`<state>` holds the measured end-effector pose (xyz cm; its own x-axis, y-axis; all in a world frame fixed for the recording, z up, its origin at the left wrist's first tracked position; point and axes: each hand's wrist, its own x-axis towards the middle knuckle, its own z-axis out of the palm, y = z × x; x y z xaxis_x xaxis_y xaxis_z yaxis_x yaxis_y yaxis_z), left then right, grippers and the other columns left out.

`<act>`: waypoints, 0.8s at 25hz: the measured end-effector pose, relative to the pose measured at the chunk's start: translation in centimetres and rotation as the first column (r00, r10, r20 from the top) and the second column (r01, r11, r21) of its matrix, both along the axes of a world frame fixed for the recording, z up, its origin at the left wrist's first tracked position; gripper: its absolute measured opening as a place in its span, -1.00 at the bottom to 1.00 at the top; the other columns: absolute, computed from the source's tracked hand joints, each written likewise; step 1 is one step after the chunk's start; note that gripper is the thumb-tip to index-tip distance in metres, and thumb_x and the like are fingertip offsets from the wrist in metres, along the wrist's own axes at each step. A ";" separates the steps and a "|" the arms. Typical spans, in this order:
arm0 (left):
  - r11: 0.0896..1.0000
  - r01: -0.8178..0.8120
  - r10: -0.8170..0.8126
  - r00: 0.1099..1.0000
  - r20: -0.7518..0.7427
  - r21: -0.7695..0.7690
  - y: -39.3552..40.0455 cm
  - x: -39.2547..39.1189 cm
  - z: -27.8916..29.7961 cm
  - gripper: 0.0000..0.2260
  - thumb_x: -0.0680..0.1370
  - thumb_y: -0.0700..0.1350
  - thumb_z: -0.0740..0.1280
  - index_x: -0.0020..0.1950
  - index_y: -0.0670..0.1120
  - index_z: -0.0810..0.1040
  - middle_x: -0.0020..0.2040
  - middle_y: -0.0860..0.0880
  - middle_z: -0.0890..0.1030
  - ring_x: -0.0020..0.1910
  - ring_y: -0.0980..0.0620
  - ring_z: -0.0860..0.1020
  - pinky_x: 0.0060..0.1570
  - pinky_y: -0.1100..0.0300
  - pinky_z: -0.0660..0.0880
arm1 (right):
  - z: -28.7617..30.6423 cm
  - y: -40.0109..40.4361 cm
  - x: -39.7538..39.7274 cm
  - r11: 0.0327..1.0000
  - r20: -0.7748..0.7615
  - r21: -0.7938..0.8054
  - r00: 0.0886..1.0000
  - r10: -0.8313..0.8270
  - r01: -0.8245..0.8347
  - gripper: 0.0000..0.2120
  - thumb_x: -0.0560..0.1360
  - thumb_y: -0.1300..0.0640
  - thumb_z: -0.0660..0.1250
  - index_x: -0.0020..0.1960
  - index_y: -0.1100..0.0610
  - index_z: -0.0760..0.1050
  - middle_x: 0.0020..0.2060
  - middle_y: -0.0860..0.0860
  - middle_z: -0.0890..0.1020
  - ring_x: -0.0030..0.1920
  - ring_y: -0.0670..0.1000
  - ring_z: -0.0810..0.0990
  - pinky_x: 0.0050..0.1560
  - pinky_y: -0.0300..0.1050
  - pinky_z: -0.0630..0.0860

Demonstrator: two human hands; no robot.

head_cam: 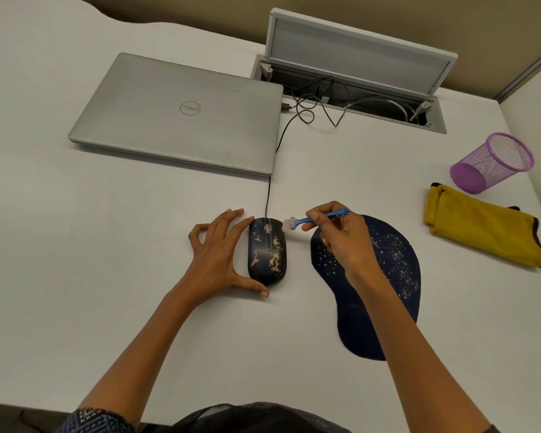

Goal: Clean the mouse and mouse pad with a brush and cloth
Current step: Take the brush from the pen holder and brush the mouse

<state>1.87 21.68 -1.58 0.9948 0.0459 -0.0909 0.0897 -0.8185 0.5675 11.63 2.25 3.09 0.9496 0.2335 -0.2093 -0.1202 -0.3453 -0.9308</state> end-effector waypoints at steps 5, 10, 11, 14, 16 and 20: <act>1.000 0.000 0.000 1.000 -0.006 -0.003 0.1 0.1 0.0 0.11 0.03 0.48 0.34 0.47 0.09 0.09 0.51 0.03 0.07 0.49 0.08 -0.08 0.34 0.11 -0.22 | 0.2 0.4 -0.5 0.996 0.014 0.055 0.997 0.073 -0.074 -0.91 0.51 0.06 0.32 -0.11 0.05 0.57 -0.27 0.00 0.70 -0.51 -0.17 0.36 -0.49 -0.37 0.32; 1.000 0.002 -0.002 1.000 0.008 0.001 0.0 0.0 0.1 0.10 0.03 0.46 0.36 0.47 0.07 0.11 0.50 0.02 0.08 0.49 0.07 -0.07 0.35 0.08 -0.20 | 0.1 -0.4 -0.7 0.999 0.006 0.038 1.000 0.012 -0.013 -0.90 0.51 0.10 0.32 -0.09 0.12 0.57 -0.28 0.01 0.70 -0.53 -0.17 0.37 -0.49 -0.40 0.32; 1.000 0.003 -0.003 1.000 0.011 0.003 0.0 0.0 0.1 0.10 0.03 0.46 0.36 0.47 0.07 0.12 0.50 0.02 0.08 0.49 0.07 -0.06 0.35 0.07 -0.19 | 0.2 -0.5 -0.6 0.999 0.010 0.049 1.000 -0.014 0.013 -0.91 0.51 0.11 0.32 -0.10 0.11 0.57 -0.28 0.02 0.70 -0.54 -0.18 0.38 -0.49 -0.42 0.32; 1.000 0.005 -0.005 1.000 0.013 0.016 0.0 0.0 0.1 0.10 0.03 0.47 0.35 0.47 0.07 0.12 0.50 0.02 0.09 0.49 0.07 -0.05 0.36 0.05 -0.17 | 0.4 -0.1 -0.7 0.996 0.004 0.094 1.000 -0.002 0.002 -0.92 0.50 0.10 0.34 -0.10 0.09 0.58 -0.29 0.01 0.70 -0.53 -0.17 0.35 -0.51 -0.41 0.31; 1.000 0.005 -0.005 1.000 0.010 0.014 0.0 0.0 0.0 0.10 0.03 0.47 0.34 0.47 0.07 0.12 0.50 0.02 0.09 0.49 0.06 -0.05 0.36 0.05 -0.16 | 0.3 0.2 -1.1 0.994 0.000 0.094 0.998 0.055 -0.055 -0.91 0.49 0.09 0.34 -0.10 0.09 0.59 -0.29 0.01 0.70 -0.51 -0.16 0.34 -0.51 -0.38 0.30; 1.000 0.002 -0.002 1.000 0.015 0.016 0.0 -0.1 -0.1 0.11 0.02 0.49 0.34 0.47 0.07 0.12 0.50 0.03 0.09 0.49 0.07 -0.04 0.36 0.04 -0.16 | 0.2 -0.4 -1.0 0.999 -0.008 0.037 1.000 0.015 -0.014 -0.89 0.50 0.09 0.33 -0.08 0.12 0.59 -0.27 0.01 0.70 -0.51 -0.17 0.35 -0.47 -0.37 0.31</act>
